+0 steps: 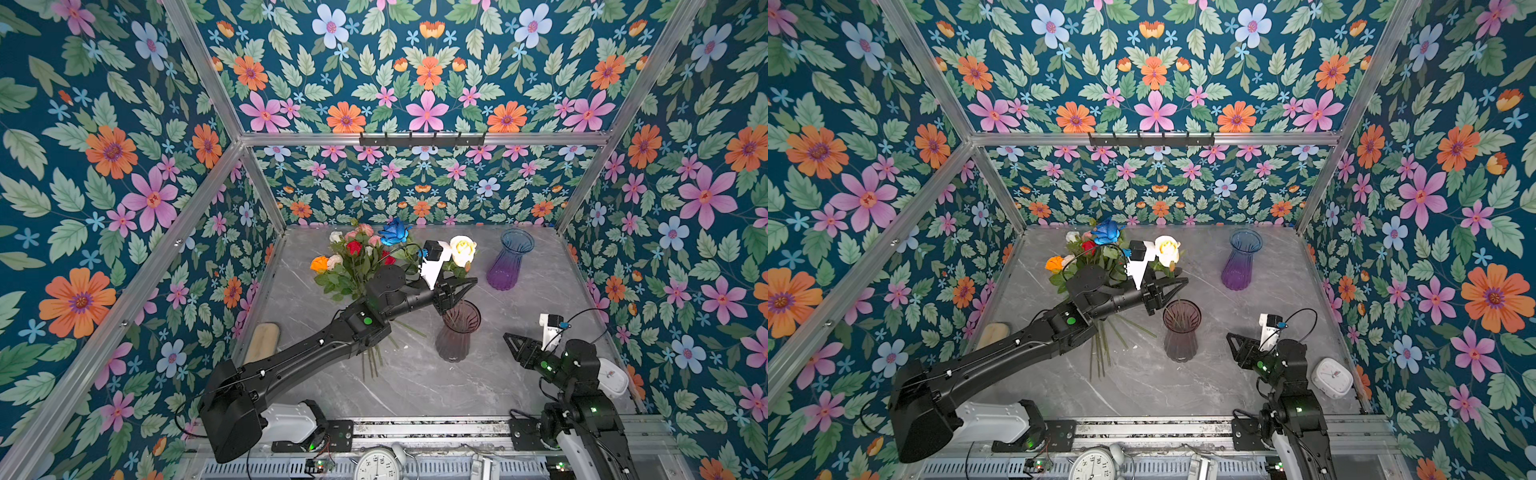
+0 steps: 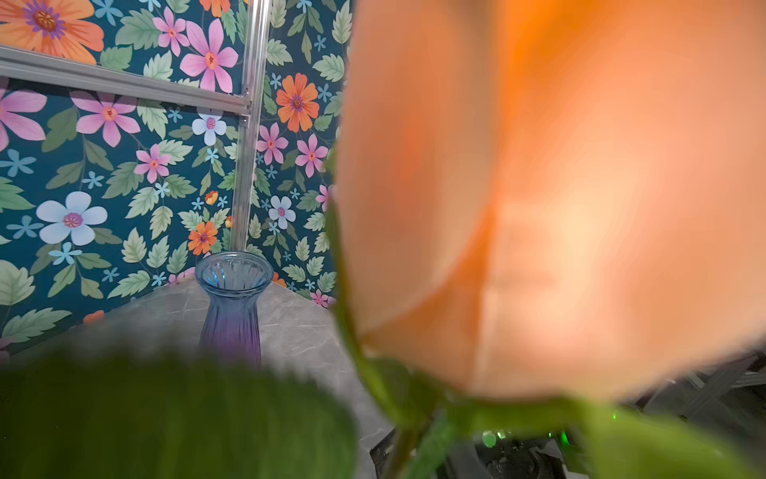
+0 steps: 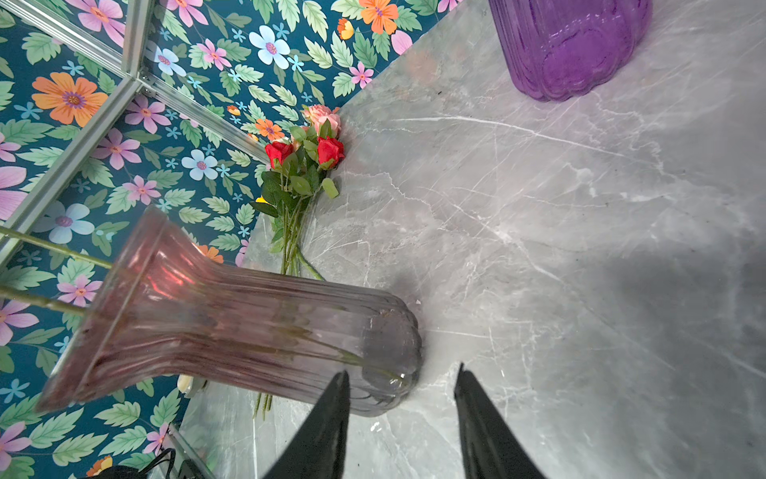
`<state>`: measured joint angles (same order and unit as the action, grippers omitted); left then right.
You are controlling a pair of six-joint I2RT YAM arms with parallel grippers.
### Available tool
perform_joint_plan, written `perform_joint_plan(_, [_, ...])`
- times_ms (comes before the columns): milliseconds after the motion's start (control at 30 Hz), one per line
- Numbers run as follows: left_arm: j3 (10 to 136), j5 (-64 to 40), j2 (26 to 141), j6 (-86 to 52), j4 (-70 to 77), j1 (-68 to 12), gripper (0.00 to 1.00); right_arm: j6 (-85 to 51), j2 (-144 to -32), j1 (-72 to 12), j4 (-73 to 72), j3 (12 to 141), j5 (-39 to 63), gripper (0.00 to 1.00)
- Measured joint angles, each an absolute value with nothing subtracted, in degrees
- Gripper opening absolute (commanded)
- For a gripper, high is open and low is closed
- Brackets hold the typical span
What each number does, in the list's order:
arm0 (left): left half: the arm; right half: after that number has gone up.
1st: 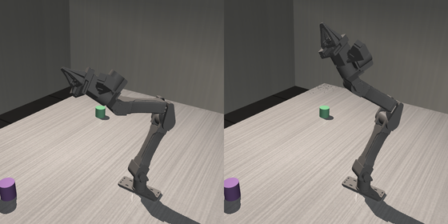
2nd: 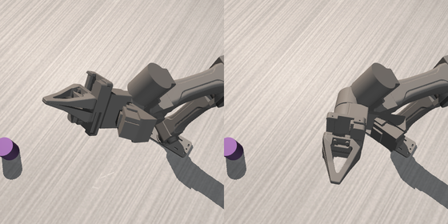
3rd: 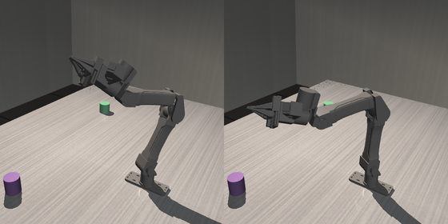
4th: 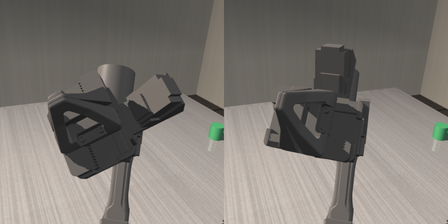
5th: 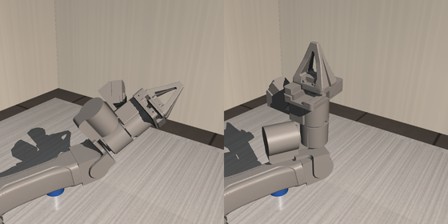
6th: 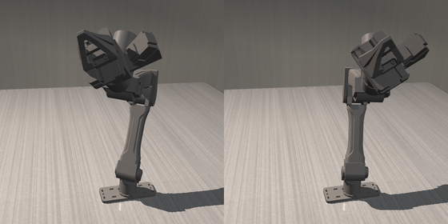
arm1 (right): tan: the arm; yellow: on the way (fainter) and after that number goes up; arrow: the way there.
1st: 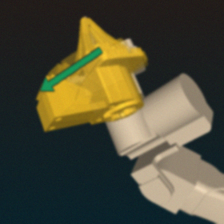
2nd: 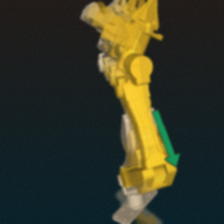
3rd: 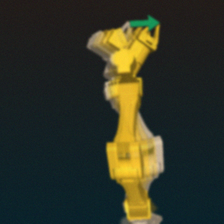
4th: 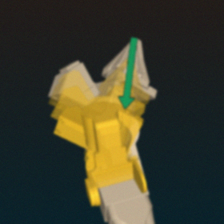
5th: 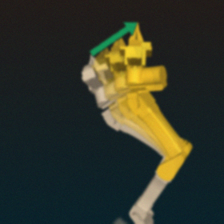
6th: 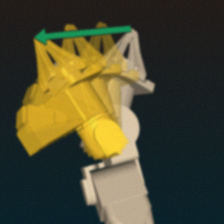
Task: Arrange flowers in a vase
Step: Place the flower in the vase.
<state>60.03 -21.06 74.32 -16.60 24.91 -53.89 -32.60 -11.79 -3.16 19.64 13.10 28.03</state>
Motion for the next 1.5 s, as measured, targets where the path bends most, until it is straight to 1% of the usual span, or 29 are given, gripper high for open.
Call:
perform_joint_plan(133, [59.55, -20.53, 72.95, -16.12, 22.76, -53.89, 0.4, -32.6, -11.81, -3.16, 19.64, 13.1, 28.03, 0.44])
perform_joint_plan(300, [59.37, -18.76, 70.54, -14.9, 18.79, -53.89, 0.42, -32.6, -12.12, -3.16, 19.62, 13.1, 28.01, 0.44])
perform_joint_plan(500, [60.69, -17.23, 67.79, -13.34, 11.35, -53.89, 0.43, -32.6, -12.84, -3.16, 19.59, 13.1, 28.01, 0.44])
perform_joint_plan(700, [60.88, -11.7, 62.89, -12.01, 4.6, -53.93, 0.47, -32.6, -12.97, -3.16, 19.53, 13.1, 27.99, 0.44])
perform_joint_plan(933, [62.65, -6.13, 61.25, -10.74, -3.16, -53.93, 0.47, -32.62, -13.61, -3.16, 19.46, 13.1, 27.83, 0.44])
perform_joint_plan(1067, [64.31, -0.95, 61.19, -10.33, -8.32, -53.87, 0.49, -32.62, -13.72, -3.16, 19.44, 13.1, 27.81, 0.44])
perform_joint_plan(1300, [64.9, 7.79, 58.57, -10.26, -15.42, -52.51, 0.53, -32.64, -13.87, -3.16, 19.44, 13.1, 27.81, 0.44])
perform_joint_plan(1367, [64.75, 9.1, 57.76, -10.52, -16.73, -51.81, 0.54, -32.67, -14.0, -3.16, 19.44, 13.1, 27.81, 0.44])
perform_joint_plan(1500, [64.58, 9.69, 57.43, -11.9, -19.35, -50.48, 0.6, -32.8, -14.13, -3.16, 19.42, 13.1, 27.81, 0.44])
